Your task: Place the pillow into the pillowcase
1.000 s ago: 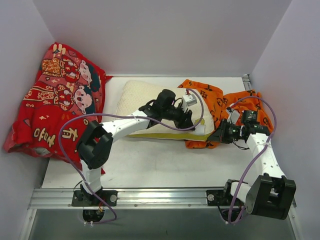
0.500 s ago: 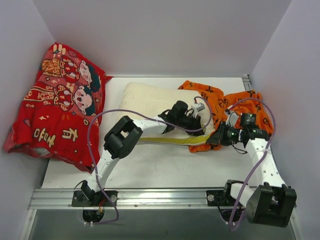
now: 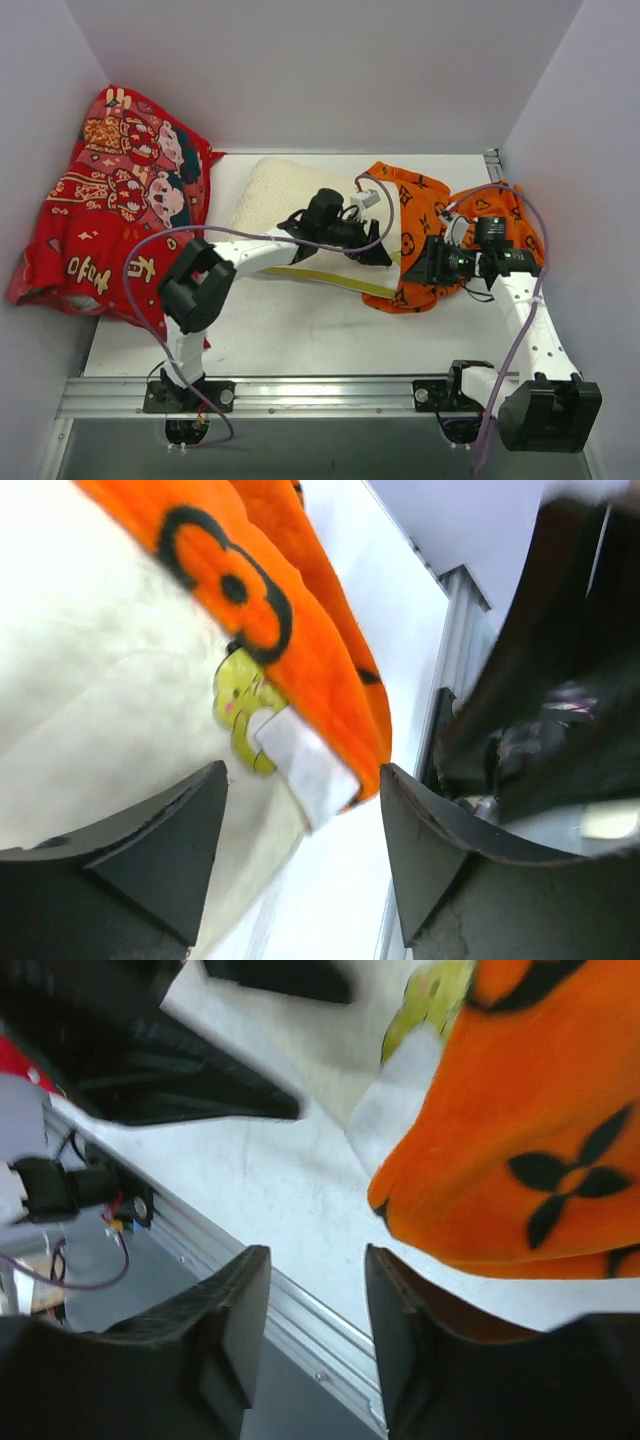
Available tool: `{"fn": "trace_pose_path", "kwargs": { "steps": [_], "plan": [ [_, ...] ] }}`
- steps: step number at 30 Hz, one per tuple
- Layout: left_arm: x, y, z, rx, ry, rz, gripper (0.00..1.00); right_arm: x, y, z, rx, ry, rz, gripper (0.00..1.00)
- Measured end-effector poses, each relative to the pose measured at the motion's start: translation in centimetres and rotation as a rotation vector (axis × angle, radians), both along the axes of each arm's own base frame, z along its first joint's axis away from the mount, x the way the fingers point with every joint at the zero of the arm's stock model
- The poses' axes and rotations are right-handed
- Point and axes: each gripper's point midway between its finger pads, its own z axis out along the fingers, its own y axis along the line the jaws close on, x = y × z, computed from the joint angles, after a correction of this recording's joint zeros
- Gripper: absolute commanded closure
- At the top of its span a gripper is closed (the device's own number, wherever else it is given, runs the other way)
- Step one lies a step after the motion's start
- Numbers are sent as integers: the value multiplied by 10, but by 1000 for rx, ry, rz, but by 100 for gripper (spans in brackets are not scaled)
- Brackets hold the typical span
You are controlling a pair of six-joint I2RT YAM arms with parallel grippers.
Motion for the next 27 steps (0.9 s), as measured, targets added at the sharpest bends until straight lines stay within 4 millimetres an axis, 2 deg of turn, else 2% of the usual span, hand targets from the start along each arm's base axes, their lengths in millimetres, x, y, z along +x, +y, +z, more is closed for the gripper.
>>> {"fn": "trace_pose_path", "kwargs": {
  "steps": [1,2,5,8,10,12,14,16,18,21,25,27],
  "plan": [
    [1,10,8,14,-21,4,26,7,-6,10,2,-12,-23,53],
    [2,19,15,29,-48,9,25,16,-11,21,0,-42,-42,46],
    [13,50,39,92,-179,36,23,46,-25,55,-42,-155,-76,44],
    [39,76,45,199,-328,67,23,66,-24,64,-97,-202,-57,44],
    [60,95,36,279,-397,96,26,77,-23,52,-138,-175,-49,45],
    [80,119,15,377,-432,114,30,88,-23,29,-181,-115,-43,46],
    [94,144,-18,482,-417,113,36,100,-23,-2,-221,-34,-40,48],
    [96,163,-50,560,-369,90,39,108,-23,-29,-244,44,-31,49],
    [87,170,-77,597,-323,50,44,114,-21,-51,-255,109,-21,50],
    [65,161,-89,593,-311,-14,46,116,-17,-74,-263,172,1,51],
    [15,147,-84,571,-309,-102,45,115,-17,-73,-267,158,22,51],
    [-19,141,-79,544,-281,-157,38,112,-18,-68,-269,145,39,51]
  ]
}}
